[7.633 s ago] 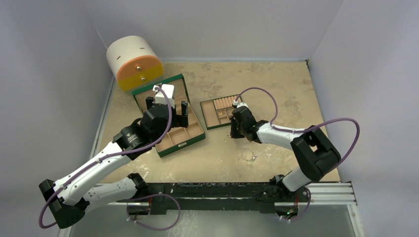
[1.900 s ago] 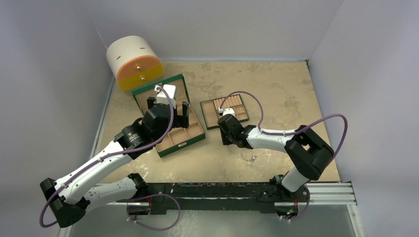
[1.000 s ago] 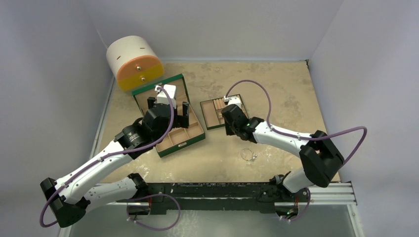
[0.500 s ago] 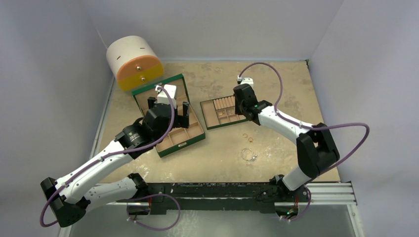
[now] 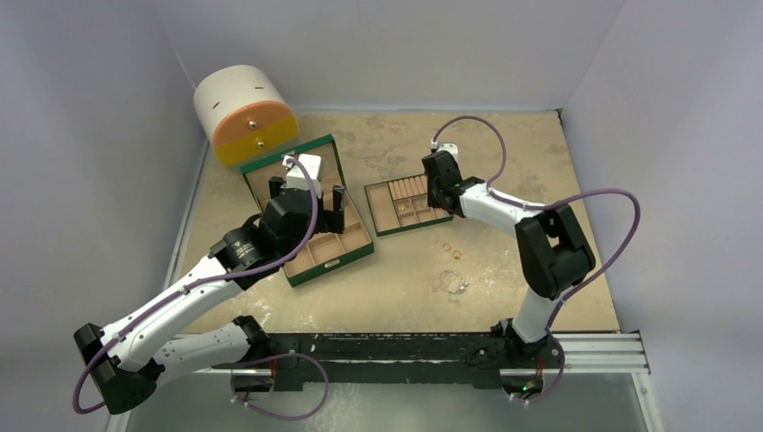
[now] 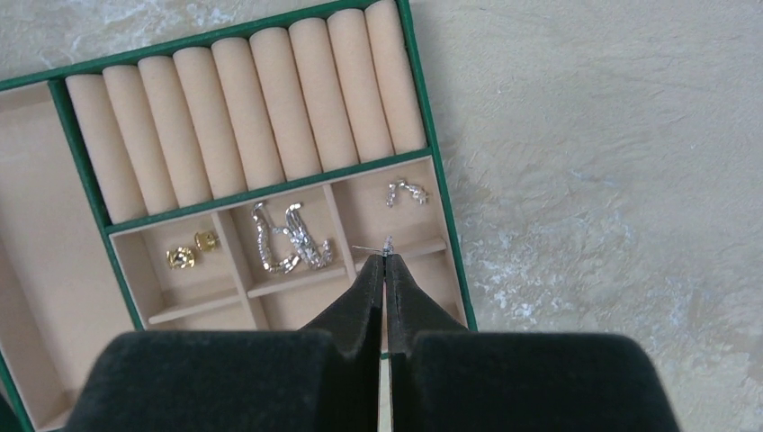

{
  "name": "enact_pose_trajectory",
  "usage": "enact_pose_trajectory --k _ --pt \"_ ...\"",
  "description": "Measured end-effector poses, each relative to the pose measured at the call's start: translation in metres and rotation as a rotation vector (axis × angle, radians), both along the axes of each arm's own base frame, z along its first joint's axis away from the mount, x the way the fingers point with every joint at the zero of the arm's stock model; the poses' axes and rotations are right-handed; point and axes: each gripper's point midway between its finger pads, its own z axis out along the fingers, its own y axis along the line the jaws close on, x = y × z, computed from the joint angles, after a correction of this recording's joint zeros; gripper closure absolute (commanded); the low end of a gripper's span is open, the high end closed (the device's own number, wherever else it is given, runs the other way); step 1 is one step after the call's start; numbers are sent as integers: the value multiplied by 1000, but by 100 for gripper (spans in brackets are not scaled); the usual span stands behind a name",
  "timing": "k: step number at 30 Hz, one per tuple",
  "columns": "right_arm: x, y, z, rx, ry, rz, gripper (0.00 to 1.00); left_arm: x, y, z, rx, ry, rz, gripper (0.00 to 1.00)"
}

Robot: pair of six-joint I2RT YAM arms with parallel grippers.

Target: Organize the mixed jewelry

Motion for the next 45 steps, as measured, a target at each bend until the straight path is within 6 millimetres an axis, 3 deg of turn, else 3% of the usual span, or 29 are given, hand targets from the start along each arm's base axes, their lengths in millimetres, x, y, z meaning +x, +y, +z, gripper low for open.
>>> enact_pose_trajectory --k 17,22,32,36,45 --pt "17 -5 -22 5 35 -22 100 0 0 0 0 0 0 3" --pt "18 -4 -24 6 40 -22 85 0 0 0 1 0 1 3" --pt "19 -3 -22 11 36 -23 81 0 0 0 1 0 1 3" --pt "17 -1 -13 30 26 -14 81 0 0 0 1 0 1 3" --pt "-1 -3 33 108 -51 -1 81 0 0 1 -2 -2 0 3"
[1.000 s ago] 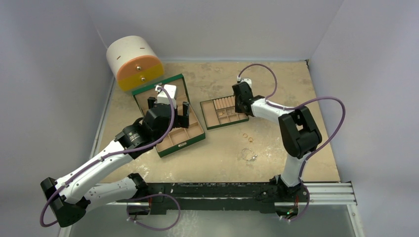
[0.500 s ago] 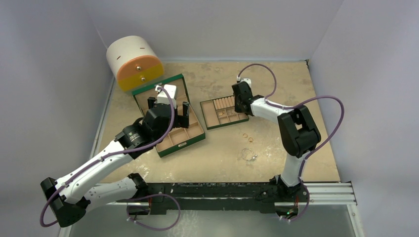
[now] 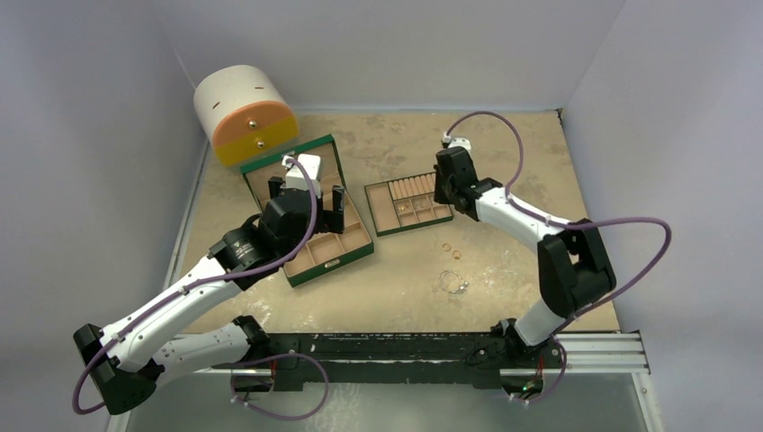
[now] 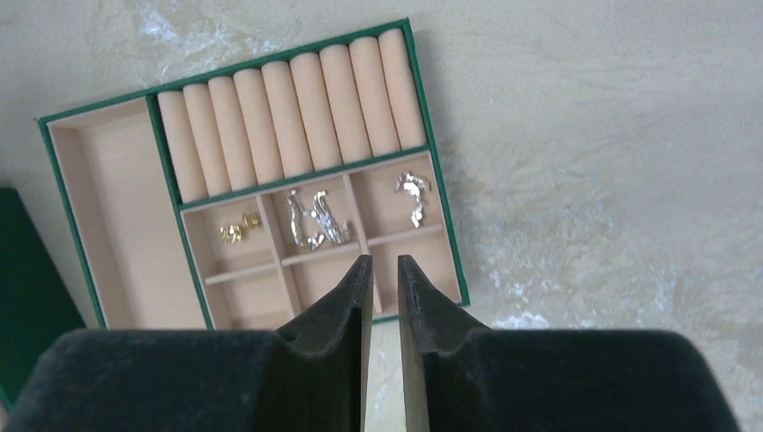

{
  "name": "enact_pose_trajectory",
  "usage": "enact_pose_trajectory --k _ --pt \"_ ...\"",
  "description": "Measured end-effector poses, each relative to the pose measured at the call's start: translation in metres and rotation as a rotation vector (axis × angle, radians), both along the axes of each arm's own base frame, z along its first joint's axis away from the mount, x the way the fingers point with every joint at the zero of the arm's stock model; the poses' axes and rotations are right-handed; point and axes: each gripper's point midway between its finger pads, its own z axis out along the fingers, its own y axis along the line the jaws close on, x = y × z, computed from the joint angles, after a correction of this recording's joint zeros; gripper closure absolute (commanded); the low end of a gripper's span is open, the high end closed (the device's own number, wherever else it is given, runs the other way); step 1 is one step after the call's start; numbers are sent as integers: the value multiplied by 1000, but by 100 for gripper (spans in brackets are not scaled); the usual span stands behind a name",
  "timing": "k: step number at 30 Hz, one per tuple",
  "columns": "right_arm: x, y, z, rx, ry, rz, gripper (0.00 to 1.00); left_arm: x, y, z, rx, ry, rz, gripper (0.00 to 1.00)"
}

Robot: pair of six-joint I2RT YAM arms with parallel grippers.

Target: Organize the mixed jewelry

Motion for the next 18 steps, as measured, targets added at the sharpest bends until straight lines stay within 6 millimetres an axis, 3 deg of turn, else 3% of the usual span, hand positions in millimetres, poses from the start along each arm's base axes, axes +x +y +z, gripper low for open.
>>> enact_pose_trajectory --k 6,18 --pt "-31 -9 3 32 12 9 80 0 0 0 -2 -1 -1 3" --pt "-88 -27 -34 54 128 -10 78 -2 -1 3 -12 -5 -10 3"
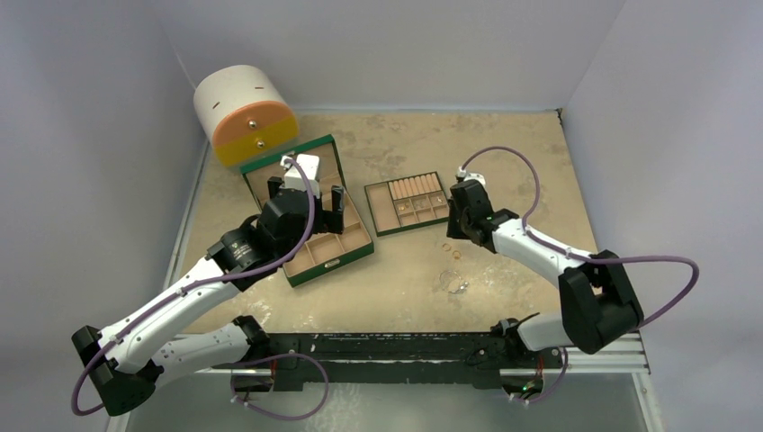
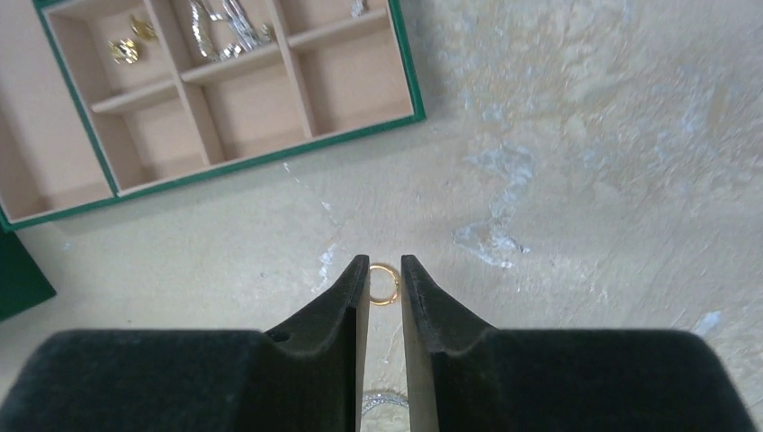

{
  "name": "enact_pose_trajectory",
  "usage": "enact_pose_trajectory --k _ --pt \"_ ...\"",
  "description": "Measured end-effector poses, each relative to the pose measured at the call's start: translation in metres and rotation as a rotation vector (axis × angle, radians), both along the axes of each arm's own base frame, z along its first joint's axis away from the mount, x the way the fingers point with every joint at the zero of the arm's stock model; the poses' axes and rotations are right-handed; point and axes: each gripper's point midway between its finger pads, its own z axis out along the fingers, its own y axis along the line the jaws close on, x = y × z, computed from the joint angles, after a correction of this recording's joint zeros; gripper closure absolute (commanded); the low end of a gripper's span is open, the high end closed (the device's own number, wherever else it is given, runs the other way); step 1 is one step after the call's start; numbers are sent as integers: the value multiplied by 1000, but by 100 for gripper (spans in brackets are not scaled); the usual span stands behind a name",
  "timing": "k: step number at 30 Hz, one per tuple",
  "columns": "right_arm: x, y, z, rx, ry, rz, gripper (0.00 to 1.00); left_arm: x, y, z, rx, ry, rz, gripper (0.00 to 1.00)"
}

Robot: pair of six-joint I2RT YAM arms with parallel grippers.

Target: Organize the mixed jewelry

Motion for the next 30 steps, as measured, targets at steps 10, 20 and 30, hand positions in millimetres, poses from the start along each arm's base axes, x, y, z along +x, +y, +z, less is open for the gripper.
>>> enact_pose_trajectory --k 10,20,30 --pt "-13 -2 -28 5 65 -21 78 0 0 0 0 -1 2 1" --pt "-22 -2 -45 17 103 -31 78 0 0 4 -5 -5 2 1" --pt "-24 0 -48 26 102 -34 80 0 0 4 -4 -5 2 1"
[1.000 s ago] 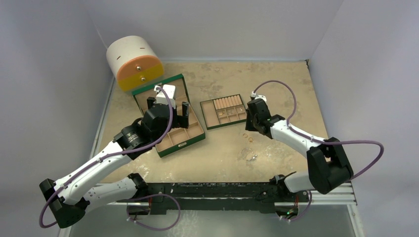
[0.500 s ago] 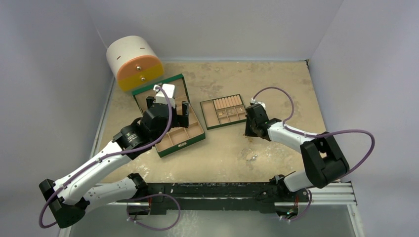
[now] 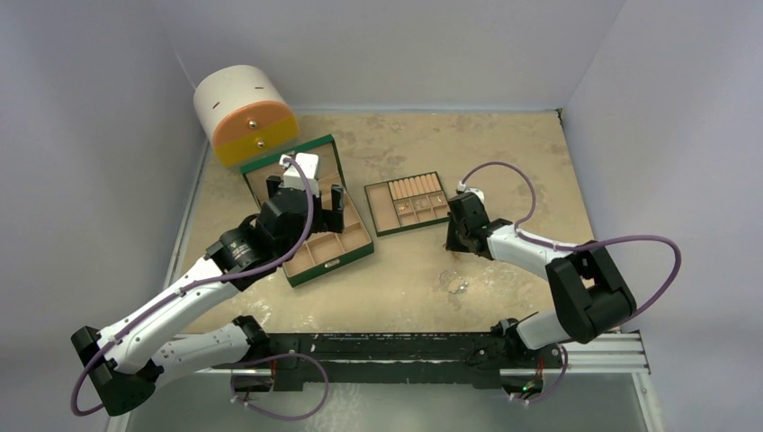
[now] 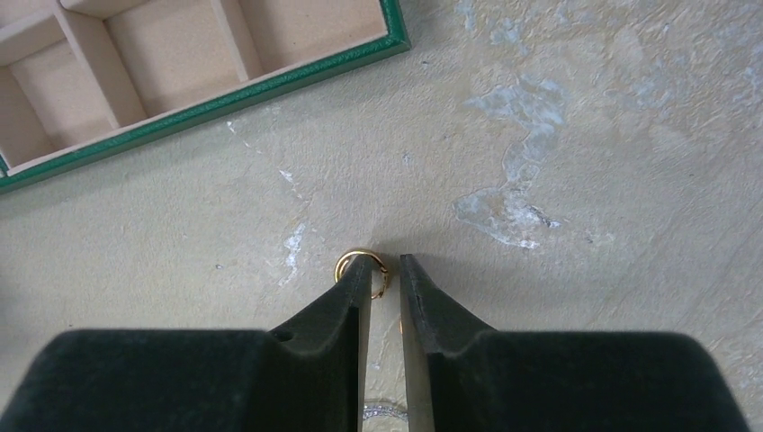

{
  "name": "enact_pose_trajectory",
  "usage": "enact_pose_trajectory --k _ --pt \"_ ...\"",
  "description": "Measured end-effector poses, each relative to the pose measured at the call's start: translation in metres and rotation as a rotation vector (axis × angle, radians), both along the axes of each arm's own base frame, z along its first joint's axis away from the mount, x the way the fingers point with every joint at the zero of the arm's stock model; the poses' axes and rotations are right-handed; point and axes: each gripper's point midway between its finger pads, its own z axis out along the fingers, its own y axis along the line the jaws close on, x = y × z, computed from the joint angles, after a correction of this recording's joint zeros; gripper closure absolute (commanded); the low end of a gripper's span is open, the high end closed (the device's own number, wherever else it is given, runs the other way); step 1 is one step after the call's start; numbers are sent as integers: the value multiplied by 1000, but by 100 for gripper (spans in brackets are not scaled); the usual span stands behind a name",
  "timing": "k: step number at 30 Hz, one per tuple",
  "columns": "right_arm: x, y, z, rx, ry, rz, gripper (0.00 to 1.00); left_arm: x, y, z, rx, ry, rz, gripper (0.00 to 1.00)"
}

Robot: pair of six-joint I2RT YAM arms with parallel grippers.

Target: Organize the mixed jewelry

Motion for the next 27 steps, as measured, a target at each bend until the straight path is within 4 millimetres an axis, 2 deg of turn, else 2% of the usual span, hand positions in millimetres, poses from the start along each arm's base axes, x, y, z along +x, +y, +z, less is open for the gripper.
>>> enact_pose_trajectory --k 15,19,27 --pt "-3 8 0 -30 -25 19 90 0 0 0 1 1 0 1" --pt "-5 10 -1 -57 -34 25 99 0 0 0 1 1 0 1" --pt "-8 16 -1 -95 -36 33 100 0 0 0 1 1 0 1"
